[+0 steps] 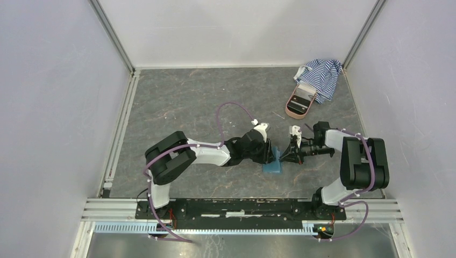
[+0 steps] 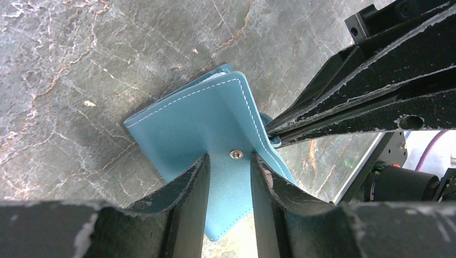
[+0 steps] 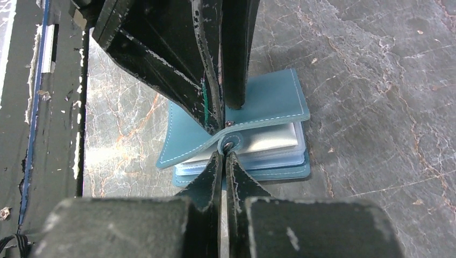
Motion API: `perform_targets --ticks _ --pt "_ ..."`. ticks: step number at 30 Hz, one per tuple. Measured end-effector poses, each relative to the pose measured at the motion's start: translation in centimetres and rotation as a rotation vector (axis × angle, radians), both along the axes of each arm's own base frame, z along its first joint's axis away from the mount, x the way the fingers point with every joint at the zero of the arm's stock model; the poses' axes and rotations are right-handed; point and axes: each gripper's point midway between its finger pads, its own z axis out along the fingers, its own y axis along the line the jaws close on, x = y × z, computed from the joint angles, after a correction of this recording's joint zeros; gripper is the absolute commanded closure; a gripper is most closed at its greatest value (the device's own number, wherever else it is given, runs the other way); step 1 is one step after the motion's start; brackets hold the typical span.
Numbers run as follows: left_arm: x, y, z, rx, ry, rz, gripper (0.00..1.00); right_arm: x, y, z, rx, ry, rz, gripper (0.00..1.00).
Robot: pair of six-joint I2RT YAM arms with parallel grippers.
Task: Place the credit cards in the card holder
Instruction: Close the card holder at the center of the board.
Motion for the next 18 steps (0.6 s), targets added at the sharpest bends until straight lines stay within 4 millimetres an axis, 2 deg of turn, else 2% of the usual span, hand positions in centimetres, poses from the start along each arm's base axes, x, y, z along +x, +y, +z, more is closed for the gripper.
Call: perform_targets --ticks 9,18 --pt "0.2 -0.4 -0.2 0.005 0.001 0.003 0.58 -1.0 -0.3 0.0 0.131 0.05 0.021 1.0" --pt "0.4 -0.6 -0.2 -0.019 0.015 0.021 0.58 -1.0 -0.6 1.1 0.143 -0.036 0.019 0.99"
